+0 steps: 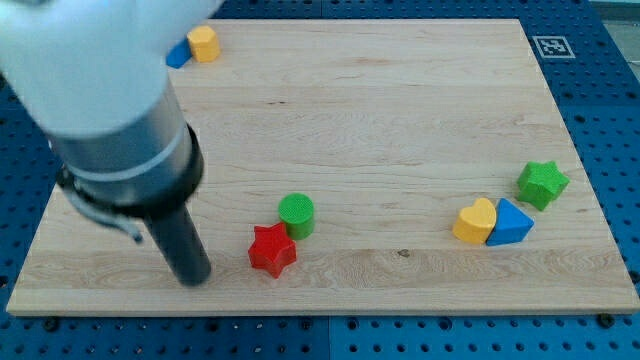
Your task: Push the green circle to the center
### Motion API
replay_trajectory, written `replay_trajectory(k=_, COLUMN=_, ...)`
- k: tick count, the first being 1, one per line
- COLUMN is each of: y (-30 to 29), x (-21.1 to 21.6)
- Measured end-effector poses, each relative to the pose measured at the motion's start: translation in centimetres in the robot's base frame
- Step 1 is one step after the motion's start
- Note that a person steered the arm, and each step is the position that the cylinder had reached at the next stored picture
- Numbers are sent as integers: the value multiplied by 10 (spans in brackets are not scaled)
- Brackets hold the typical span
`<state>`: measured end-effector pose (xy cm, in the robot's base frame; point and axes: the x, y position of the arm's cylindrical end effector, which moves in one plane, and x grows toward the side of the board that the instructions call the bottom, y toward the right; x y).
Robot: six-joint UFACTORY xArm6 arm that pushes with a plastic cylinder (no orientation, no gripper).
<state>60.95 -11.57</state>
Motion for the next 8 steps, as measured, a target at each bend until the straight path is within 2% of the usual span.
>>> replay_trajectory(k=2, y=73, x=8)
replay_trajectory(k=3, y=78, x=3)
replay_trajectory(k=5, y=79, x=-55)
replay_trajectory(k=8, y=87, x=-73)
